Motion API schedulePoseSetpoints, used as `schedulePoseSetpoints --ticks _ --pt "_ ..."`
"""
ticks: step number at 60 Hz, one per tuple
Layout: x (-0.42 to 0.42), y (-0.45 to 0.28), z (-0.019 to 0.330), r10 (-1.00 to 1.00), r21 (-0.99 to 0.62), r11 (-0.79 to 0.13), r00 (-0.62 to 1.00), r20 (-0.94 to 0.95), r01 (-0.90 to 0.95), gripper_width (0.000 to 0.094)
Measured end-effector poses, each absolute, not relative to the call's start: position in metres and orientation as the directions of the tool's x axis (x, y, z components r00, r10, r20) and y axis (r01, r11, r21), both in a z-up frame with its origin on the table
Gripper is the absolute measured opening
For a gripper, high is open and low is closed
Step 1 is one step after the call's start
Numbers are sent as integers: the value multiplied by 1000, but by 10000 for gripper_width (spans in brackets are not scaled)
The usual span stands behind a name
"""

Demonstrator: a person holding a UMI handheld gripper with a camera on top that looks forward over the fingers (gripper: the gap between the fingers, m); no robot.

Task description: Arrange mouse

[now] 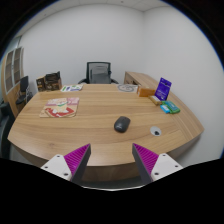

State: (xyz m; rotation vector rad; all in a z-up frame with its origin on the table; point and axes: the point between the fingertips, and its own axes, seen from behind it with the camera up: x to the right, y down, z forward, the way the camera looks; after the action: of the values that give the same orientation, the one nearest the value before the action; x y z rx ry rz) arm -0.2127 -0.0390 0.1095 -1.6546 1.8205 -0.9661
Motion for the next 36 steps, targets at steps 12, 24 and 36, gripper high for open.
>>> schedulePoseSetpoints --ticks 12,24,36 --pt "-208 -85 83 -981 -756 48 -172 86 -653 867" --pt "-179 -98 57 -991 -752 18 -111 73 -659 865" --pt "-132 -105 28 -996 -752 -20 -51 72 -658 866"
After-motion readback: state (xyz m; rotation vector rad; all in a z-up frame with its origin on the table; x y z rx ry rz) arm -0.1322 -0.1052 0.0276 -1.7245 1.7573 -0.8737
